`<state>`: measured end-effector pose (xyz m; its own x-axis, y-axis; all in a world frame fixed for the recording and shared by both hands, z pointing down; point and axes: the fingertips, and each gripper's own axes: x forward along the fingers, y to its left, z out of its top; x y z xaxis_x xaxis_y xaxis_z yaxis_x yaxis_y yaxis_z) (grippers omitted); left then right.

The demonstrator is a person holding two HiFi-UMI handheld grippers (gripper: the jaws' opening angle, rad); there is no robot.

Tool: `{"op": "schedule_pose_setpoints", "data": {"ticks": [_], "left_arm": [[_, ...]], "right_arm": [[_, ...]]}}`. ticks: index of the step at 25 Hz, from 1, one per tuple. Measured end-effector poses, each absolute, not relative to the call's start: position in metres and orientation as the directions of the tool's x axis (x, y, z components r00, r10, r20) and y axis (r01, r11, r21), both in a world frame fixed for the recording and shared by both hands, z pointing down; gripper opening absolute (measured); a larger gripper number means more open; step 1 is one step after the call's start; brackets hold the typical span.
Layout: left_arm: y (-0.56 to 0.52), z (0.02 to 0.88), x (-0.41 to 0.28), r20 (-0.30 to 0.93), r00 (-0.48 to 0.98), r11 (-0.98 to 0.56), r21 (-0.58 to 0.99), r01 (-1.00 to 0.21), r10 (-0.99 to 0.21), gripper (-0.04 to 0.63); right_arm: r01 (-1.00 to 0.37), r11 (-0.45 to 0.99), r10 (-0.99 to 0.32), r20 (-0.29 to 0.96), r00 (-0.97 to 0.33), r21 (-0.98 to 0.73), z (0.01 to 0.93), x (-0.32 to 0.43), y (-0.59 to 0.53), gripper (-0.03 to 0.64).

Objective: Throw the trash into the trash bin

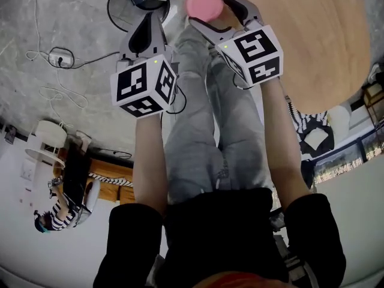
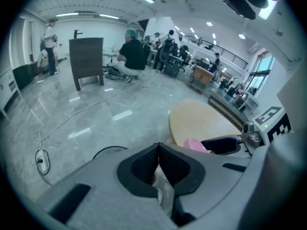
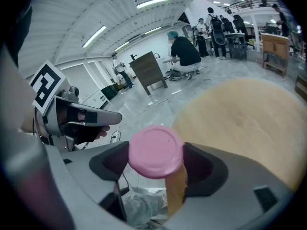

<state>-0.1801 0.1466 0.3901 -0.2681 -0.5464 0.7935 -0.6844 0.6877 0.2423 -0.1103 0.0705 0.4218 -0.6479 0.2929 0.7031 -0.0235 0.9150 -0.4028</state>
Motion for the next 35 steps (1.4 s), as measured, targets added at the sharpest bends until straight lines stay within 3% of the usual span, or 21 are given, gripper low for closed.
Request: {"op": "schedule_pose_setpoints", "data": {"ticks": [8,13,24,28,32,33,34,35], "left_arm": [[0.238,0.414,-0.220,0.823,-0.372,0.844,0.218,-0.491,-0.429,0.008],[0.290,0.437,-0.239,0.834,-0.407,0.896,0.210,-0.391,-0.373,0.008],[0.327,0.464,-0.233,0.849,-0.410,0.931,0.228,-0.286,-0.334,0.008],[0.327,0.460,-0.235,0.852,-0.401,0.928,0.228,-0.296,-0.337,0.008],[0.312,0.453,-0.241,0.843,-0.395,0.909,0.232,-0.346,-0.366,0.008],[0.306,0.451,-0.241,0.841,-0.390,0.902,0.234,-0.363,-0.375,0.008],[0.300,0.449,-0.239,0.839,-0.384,0.894,0.236,-0.381,-0.385,0.008],[0.292,0.447,-0.238,0.837,-0.377,0.885,0.238,-0.401,-0.396,0.008]], "right_arm": [[0.156,0.883,0.454,0.721,-0.523,-0.442,0.463,-0.177,0.145,0.327],[0.336,0.887,0.445,0.782,-0.437,-0.317,0.487,-0.210,0.192,0.325],[0.306,0.878,0.465,0.807,-0.364,-0.368,0.552,-0.219,0.233,0.327],[0.307,0.885,0.448,0.824,-0.347,-0.351,0.551,-0.215,0.235,0.325],[0.265,0.889,0.455,0.790,-0.411,-0.375,0.529,-0.219,0.229,0.322],[0.253,0.891,0.452,0.782,-0.429,-0.376,0.522,-0.217,0.226,0.310],[0.238,0.899,0.438,0.777,-0.452,-0.369,0.515,-0.215,0.222,0.233],[0.218,0.909,0.417,0.772,-0.479,-0.356,0.508,-0.212,0.216,0.058]]}}
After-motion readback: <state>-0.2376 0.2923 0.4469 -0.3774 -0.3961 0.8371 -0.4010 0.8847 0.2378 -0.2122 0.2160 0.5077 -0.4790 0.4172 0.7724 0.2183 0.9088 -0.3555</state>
